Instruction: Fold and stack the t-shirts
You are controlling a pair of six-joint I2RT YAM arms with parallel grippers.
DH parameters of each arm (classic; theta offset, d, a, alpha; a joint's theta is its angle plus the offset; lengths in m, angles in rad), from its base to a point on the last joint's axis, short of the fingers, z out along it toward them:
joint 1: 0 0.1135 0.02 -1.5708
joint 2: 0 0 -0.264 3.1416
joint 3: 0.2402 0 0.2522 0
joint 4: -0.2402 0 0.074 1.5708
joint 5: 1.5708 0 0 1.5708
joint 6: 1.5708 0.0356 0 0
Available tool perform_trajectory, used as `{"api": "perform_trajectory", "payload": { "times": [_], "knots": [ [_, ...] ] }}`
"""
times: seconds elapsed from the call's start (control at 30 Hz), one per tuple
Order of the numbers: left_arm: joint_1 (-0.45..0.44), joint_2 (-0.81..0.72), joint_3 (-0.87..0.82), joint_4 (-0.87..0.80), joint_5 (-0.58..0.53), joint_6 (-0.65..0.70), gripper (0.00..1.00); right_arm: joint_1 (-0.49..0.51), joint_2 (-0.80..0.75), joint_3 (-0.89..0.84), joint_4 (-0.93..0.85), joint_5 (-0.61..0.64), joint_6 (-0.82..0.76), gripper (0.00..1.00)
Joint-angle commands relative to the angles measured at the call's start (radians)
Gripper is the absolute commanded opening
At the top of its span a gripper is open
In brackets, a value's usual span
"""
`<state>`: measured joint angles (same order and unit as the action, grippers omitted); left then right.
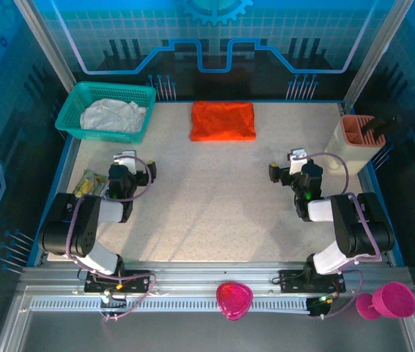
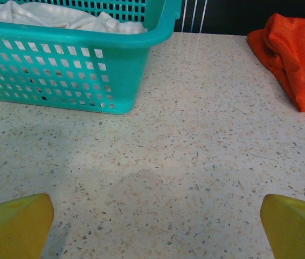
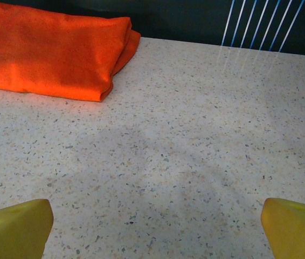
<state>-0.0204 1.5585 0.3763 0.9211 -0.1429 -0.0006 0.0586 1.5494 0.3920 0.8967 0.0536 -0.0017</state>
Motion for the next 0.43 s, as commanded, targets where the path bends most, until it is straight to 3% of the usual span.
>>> {"api": "perform_trajectory", "payload": {
  "times": [0.0,0.4],
  "knots": [
    [0.008,-0.008,0.005,0.000,0.022,-0.007,0.99,0.004,-0.008,0.005,-0.002,0.021,-0.005,1.00],
    [0.010,-0.008,0.009,-0.005,0.038,-0.003,0.99,0.004,-0.008,0.006,-0.002,0.018,-0.005,1.00]
  ]
}}
